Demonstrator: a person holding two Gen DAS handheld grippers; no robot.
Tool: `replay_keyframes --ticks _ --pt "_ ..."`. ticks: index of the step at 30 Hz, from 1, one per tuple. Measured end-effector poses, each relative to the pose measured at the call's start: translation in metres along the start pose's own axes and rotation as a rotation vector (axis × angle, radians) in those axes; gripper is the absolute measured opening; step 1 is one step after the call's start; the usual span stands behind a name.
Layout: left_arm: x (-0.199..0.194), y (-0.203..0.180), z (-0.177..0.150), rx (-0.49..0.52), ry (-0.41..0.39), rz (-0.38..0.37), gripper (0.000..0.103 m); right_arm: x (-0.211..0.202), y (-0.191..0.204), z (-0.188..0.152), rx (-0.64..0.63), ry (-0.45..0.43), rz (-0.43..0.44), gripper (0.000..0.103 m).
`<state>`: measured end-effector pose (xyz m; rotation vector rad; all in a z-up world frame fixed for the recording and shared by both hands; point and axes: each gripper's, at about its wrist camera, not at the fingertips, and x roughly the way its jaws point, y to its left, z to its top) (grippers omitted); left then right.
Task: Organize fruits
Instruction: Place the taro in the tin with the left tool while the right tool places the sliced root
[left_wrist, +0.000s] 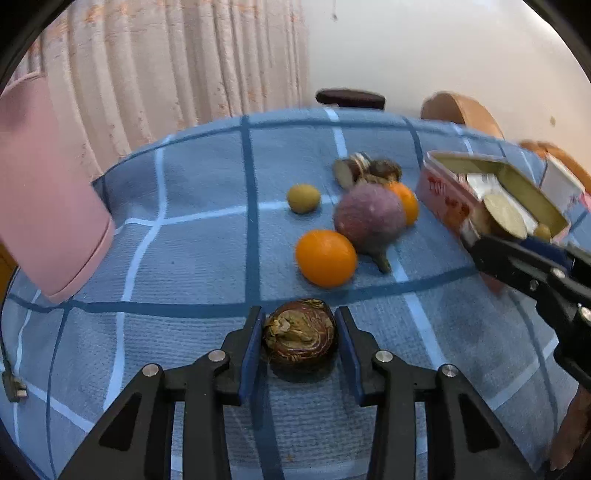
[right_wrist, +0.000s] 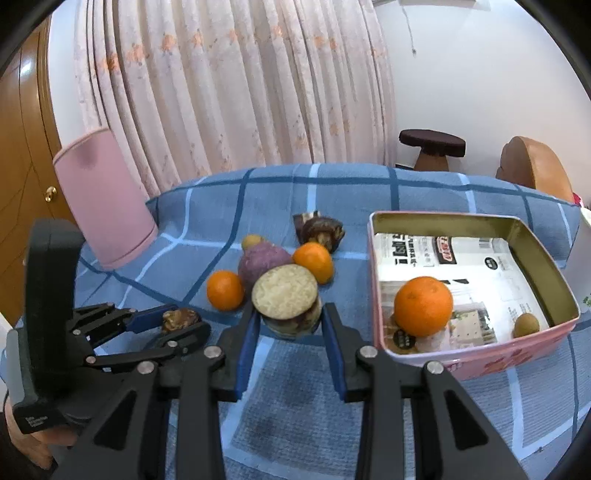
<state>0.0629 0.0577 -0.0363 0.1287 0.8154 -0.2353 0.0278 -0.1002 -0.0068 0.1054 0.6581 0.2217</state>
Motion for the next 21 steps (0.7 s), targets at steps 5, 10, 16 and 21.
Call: replay_keyframes --ticks 5,10,16,21 --pt "-0.021 -0.001 0.004 -0.062 -0.14 0.021 0.041 -0.007 -0.008 0.004 0.019 -0.027 -0.006 0.037" --pt "-0.03 -0.01 0.006 -0.107 -0.214 0.002 0.041 -0.016 -0.018 0.01 0.026 -0.061 -0.028 0.037" --pt "-0.03 -0.028 0.012 -0.112 -0.24 -0.031 0.041 -0.029 -0.053 0.016 0.062 -0.108 -0.103 0.037" --pt "-0.029 -0.048 0.019 -0.102 -0.261 -0.056 0.041 -0.041 -0.089 0.016 0.094 -0.132 -0.183 0.037"
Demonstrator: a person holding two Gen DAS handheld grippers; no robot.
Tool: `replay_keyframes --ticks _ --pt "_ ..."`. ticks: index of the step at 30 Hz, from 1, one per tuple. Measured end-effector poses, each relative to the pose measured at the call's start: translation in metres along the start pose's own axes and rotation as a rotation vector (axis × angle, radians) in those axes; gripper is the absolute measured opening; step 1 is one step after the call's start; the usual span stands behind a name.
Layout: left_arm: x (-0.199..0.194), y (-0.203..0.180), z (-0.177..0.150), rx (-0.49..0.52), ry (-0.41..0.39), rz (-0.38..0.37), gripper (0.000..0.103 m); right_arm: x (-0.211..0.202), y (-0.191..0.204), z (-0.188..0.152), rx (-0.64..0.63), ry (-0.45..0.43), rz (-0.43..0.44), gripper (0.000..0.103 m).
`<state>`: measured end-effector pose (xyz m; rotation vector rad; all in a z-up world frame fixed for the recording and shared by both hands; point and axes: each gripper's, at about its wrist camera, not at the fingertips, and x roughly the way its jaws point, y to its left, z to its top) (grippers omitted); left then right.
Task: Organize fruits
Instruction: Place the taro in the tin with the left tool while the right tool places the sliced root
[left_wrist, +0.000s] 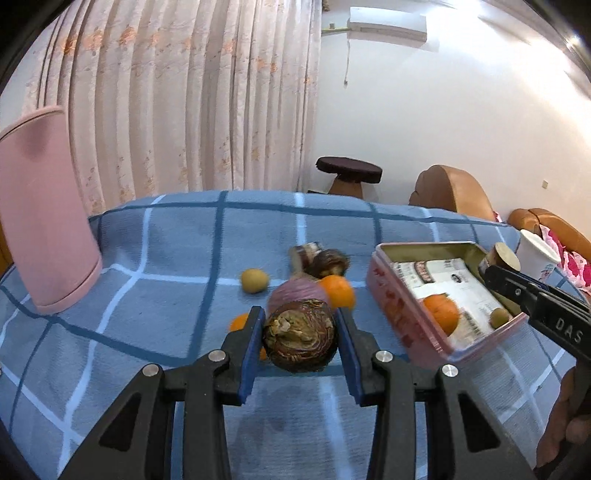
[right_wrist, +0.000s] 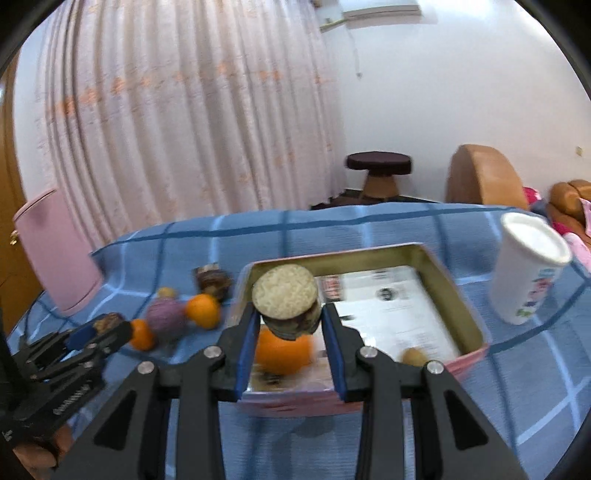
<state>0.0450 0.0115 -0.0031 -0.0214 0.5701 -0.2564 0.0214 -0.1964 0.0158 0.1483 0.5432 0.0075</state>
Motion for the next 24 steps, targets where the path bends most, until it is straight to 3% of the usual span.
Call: replay_keyframes --ticks 14,24 --pt "0.021 -0.087 0.018 0.089 -0.02 -0.091 0.041 -0.002 -0.068 0.012 0.066 -0.015 -0.13 0.037" --pt "0.047 -0.138 0.019 0.162 0.011 -0.117 0.041 0.009 -0.089 0.014 0.095 0.016 -0.131 0.037"
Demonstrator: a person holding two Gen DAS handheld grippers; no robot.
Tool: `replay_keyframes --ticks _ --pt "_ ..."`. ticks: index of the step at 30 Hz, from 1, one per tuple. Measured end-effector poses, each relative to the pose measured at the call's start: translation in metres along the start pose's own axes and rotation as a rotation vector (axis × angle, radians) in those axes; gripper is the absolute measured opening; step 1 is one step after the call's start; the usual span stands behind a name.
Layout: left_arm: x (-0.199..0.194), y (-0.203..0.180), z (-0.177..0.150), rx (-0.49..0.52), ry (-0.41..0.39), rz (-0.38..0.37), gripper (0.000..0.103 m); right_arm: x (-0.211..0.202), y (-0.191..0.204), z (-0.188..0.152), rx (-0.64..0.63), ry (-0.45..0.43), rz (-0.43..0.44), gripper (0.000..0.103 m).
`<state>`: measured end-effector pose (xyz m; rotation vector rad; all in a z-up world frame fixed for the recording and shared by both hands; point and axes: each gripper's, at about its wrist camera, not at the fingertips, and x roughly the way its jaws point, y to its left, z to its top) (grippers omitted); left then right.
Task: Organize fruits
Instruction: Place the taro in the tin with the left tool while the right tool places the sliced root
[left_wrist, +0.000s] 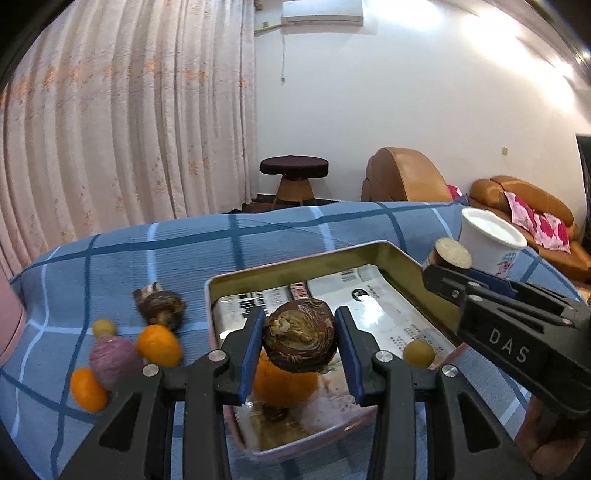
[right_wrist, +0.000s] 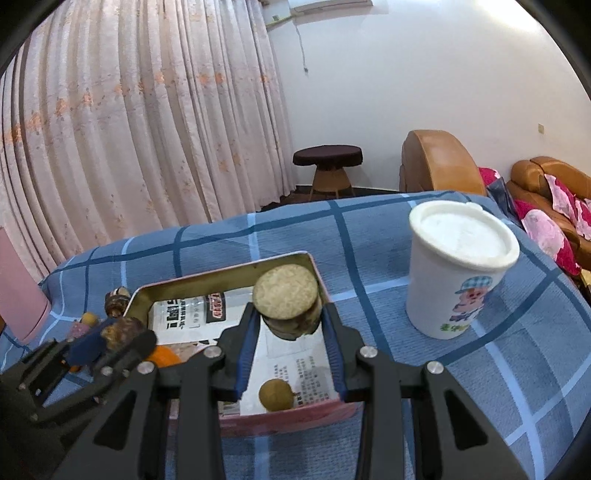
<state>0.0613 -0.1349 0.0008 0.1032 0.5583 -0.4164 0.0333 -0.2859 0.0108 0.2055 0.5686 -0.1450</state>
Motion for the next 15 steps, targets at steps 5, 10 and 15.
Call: replay_keyframes --ticks 5,10,15 --pt "0.009 -0.01 0.002 0.017 0.011 -0.003 0.041 0.01 -0.006 0.001 0.036 0.043 0.051 0.037" --pt "0.016 -0.015 0.004 0.018 0.024 0.005 0.041 0.016 -0.005 0.001 0.044 0.07 0.108 0.039" --pt "0.012 -0.016 0.004 0.022 0.008 0.022 0.063 0.006 -0.01 0.002 0.082 0.01 0.142 0.063"
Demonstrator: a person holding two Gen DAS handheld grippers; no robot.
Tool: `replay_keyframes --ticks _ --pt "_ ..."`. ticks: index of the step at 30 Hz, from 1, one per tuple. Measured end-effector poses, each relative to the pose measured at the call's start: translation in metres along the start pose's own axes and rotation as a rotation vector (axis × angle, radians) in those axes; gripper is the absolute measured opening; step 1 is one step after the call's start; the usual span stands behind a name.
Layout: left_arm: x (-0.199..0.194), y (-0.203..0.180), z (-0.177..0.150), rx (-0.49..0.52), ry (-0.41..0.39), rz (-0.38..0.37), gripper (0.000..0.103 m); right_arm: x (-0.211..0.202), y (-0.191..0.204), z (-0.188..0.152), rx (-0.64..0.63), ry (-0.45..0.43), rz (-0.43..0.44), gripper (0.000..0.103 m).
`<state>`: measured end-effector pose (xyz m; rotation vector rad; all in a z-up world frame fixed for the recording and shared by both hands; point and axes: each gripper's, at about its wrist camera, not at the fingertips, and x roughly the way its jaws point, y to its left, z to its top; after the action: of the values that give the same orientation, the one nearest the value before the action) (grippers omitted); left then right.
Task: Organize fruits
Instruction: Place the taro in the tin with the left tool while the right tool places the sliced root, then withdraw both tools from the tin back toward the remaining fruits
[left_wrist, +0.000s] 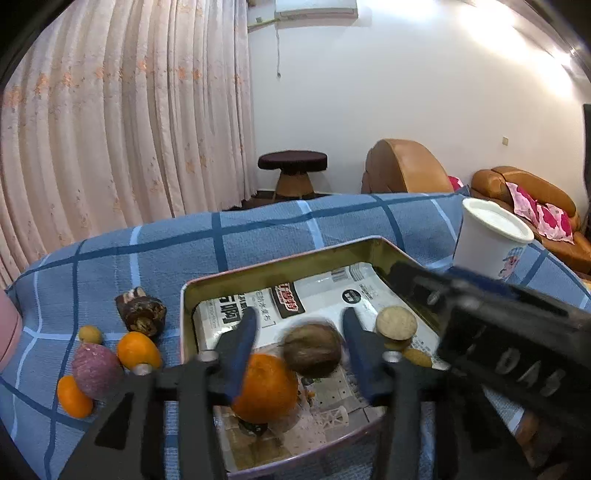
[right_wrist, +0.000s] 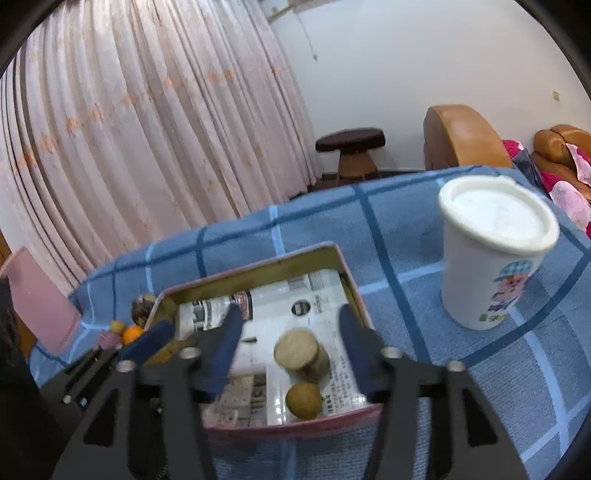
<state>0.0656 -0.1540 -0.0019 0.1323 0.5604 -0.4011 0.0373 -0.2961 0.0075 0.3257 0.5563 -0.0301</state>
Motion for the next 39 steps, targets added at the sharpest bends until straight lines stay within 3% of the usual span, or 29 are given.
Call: replay_keyframes --ticks 1,3,6,17,29,39 --pt "-0.002 -0.001 0.0 0.001 -0.01 0.013 0.071 -0.003 0.0 0.001 0.002 -0.018 -0.004 0.063" --pt "-0.006 -0.001 -0.001 0.002 -0.027 0.032 0.074 -0.01 -0.001 0.002 0.006 -0.057 -0.02 0.065" --pt "-0.008 0.0 -0.003 -0.001 -0.026 0.037 0.075 -0.012 -0.002 0.003 0.015 -0.076 -0.039 0.075" --pt "-0.019 0.014 -0.005 -0.023 -0.045 0.06 0.075 -0.017 -0.001 0.0 0.014 -0.118 -0.074 0.075" --pt "-0.028 0.055 -0.016 -0.072 -0.06 0.211 0.075 -0.017 0.028 -0.018 -0.068 -0.151 -0.094 0.075" --pt "-0.037 0.084 -0.024 -0.101 -0.05 0.24 0.075 -0.023 0.04 -0.026 -0.062 -0.173 -0.107 0.075"
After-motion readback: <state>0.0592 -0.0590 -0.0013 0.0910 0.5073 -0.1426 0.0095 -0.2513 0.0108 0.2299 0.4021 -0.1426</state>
